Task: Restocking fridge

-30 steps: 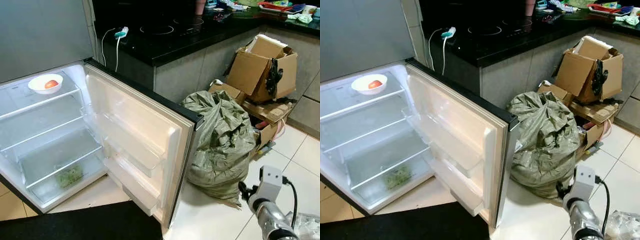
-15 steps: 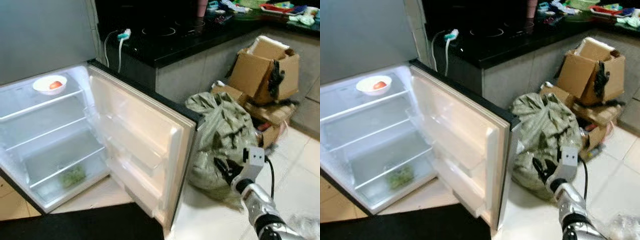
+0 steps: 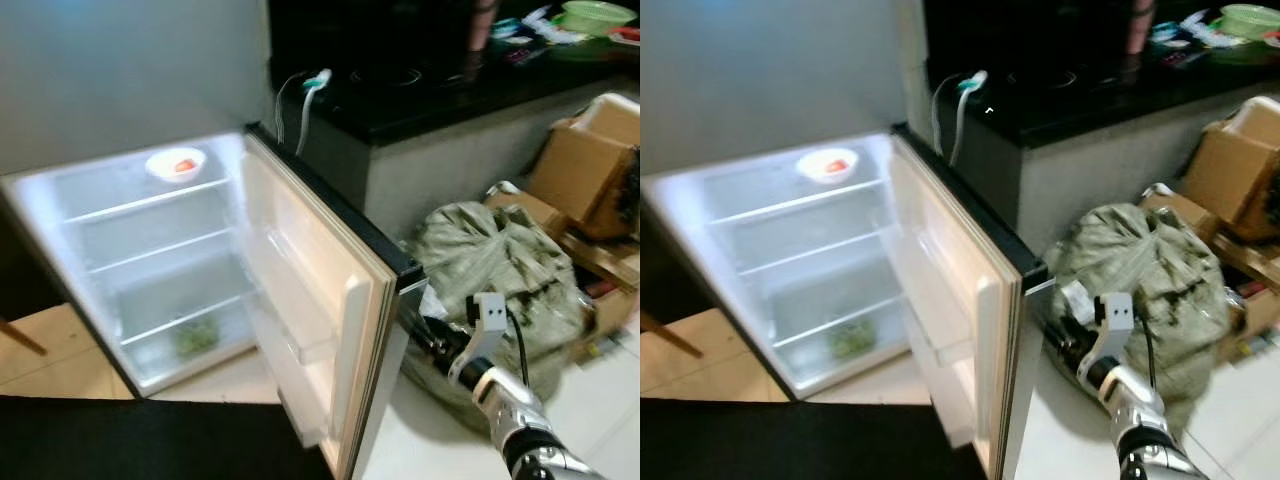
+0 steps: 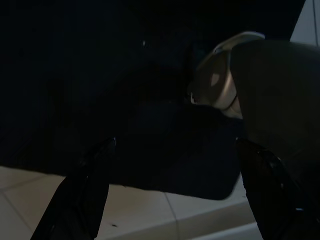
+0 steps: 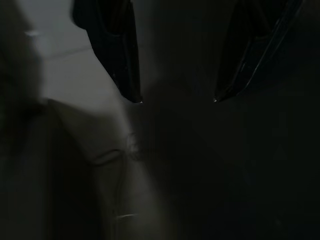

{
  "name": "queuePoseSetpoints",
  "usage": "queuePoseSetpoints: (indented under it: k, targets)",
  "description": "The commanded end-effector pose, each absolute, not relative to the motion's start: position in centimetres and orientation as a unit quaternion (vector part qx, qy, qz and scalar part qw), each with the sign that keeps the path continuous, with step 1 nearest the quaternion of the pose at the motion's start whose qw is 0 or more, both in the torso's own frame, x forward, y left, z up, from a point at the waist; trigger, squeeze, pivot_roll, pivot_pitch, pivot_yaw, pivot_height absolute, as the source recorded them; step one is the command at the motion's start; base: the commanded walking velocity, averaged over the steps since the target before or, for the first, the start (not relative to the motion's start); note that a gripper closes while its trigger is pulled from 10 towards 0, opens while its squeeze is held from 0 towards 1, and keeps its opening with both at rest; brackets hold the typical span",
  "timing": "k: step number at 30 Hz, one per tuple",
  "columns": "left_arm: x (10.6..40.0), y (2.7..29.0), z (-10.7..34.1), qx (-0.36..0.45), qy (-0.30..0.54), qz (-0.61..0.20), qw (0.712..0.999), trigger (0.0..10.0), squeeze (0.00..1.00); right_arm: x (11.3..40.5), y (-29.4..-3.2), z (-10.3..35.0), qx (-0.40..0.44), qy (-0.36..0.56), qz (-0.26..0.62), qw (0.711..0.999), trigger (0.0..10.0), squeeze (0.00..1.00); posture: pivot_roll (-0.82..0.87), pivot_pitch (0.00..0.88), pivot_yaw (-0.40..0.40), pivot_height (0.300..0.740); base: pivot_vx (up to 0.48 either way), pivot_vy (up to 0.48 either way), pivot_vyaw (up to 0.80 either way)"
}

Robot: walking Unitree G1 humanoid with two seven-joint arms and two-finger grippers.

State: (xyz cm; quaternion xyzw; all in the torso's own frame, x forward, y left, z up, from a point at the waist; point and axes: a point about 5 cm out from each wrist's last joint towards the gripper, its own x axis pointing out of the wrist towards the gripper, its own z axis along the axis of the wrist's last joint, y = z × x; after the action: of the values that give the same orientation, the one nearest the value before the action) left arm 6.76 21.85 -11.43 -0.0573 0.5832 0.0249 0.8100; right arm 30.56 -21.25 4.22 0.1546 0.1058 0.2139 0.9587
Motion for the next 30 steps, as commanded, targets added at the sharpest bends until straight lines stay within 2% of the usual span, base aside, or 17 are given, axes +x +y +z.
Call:
queuePoseSetpoints:
  k: [1, 7, 14, 18, 24, 30]
  targets:
    - [6.4, 21.7, -11.5, -0.055, 0.591, 0.02, 0.805, 10.0, 0.0, 30.4, -20.0, 3.9, 0.149, 0.118, 0.253, 0.949, 10.0, 0.0, -0.05, 0.0, -0.009, 0.74, 0.0, 0.0, 0.79]
    - [6.4, 21.6, -11.6, -0.053, 0.592, 0.016, 0.804, 10.0, 0.0, 29.5, -16.8, 3.5, 0.143, 0.127, 0.367, 0.91, 10.0, 0.0, -0.05, 0.0, -0.007, 0.74, 0.0, 0.0, 0.79]
    - [6.4, 21.6, -11.5, -0.053, 0.591, 0.016, 0.804, 10.0, 0.0, 29.1, -14.8, 3.6, 0.149, 0.12, 0.424, 0.885, 10.0, 0.0, -0.05, 0.0, -0.006, 0.74, 0.0, 0.0, 0.79]
    - [6.5, 21.5, -11.5, -0.054, 0.591, 0.014, 0.805, 10.0, 0.0, 28.9, -12.7, 4.1, 0.154, 0.112, 0.47, 0.862, 10.0, 0.0, -0.05, 0.0, -0.007, 0.74, 0.0, 0.0, 0.79]
    - [6.6, 21.5, -11.5, -0.053, 0.59, 0.013, 0.806, 10.0, 0.0, 28.7, -12.4, 3.6, 0.144, 0.124, 0.47, 0.862, 10.0, 0.0, -0.05, 0.0, -0.011, 0.74, 0.0, 0.0, 0.79]
    - [6.7, 21.4, -11.5, -0.053, 0.588, 0.014, 0.807, 10.0, 0.0, 28.2, -13.0, 2.1, 0.141, 0.161, 0.426, 0.879, 10.0, 0.0, -0.05, 0.0, -0.014, 0.74, 0.0, 0.0, 0.79]
